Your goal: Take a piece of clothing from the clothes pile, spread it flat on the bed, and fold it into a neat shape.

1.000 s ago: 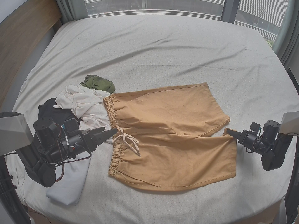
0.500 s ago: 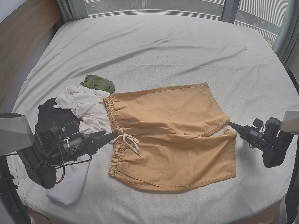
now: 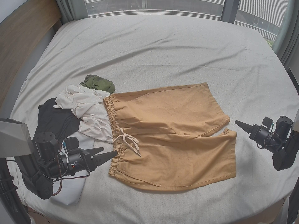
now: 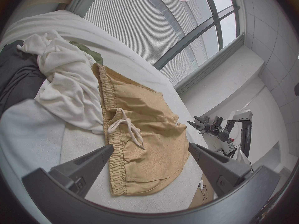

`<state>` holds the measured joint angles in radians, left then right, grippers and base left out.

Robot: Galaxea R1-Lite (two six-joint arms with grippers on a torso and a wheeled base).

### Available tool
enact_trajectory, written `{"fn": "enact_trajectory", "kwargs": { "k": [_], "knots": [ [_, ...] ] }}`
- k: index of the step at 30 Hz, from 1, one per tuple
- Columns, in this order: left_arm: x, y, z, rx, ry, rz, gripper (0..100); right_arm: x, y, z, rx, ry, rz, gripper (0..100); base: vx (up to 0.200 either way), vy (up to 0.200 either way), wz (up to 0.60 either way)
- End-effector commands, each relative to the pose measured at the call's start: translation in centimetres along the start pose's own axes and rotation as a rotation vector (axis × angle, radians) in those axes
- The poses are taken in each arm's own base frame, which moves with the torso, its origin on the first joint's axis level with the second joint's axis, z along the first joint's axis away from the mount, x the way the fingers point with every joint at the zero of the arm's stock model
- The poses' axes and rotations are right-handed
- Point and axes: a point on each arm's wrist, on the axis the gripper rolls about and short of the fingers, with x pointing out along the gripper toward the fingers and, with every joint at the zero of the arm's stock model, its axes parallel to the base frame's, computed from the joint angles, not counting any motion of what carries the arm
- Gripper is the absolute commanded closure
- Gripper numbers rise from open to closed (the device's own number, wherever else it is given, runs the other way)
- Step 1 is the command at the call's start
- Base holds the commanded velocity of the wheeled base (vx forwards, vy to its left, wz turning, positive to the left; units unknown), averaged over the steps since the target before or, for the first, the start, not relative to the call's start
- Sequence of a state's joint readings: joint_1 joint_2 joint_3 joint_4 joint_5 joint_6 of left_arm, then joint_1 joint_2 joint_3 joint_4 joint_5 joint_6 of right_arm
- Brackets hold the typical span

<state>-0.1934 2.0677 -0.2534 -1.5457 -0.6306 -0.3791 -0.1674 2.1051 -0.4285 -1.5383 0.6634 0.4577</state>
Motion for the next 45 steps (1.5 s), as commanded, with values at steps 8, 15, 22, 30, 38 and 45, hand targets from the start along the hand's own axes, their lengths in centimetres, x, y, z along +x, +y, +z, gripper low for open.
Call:
{"fn": "enact_trajectory", "kwargs": {
  "k": [8,15,22,30,38,45],
  "knots": [
    [-0.4,1.1,-3.4,-0.099,0.109,0.111,0,-0.2,-0.8,-0.6,0.003,0.017,-0.024,0,0.0,0.0,0.0],
    [0.3,2.2,-4.9,-0.137,0.161,0.132,0,-0.3,-0.9,-0.6,0.004,0.013,-0.029,0,0.0,0.0,0.0],
    [1.0,2.2,-6.0,-0.148,0.205,0.121,0,-0.2,-1.1,-0.7,0.007,0.015,-0.033,0,0.0,0.0,0.0],
    [2.4,2.9,-6.4,-0.151,0.21,0.111,0,-0.3,-1.5,-0.7,-0.019,0.014,-0.042,0,0.0,0.0,0.0],
    [3.0,3.0,-6.2,-0.155,0.191,0.12,0,-0.2,-1.6,-0.8,-0.016,0.017,-0.044,0,0.0,0.0,0.0],
    [3.0,3.2,-6.1,-0.155,0.184,0.124,100,-0.3,-1.7,-0.9,-0.016,0.019,-0.044,0,0.0,0.0,0.0]
  ]
}}
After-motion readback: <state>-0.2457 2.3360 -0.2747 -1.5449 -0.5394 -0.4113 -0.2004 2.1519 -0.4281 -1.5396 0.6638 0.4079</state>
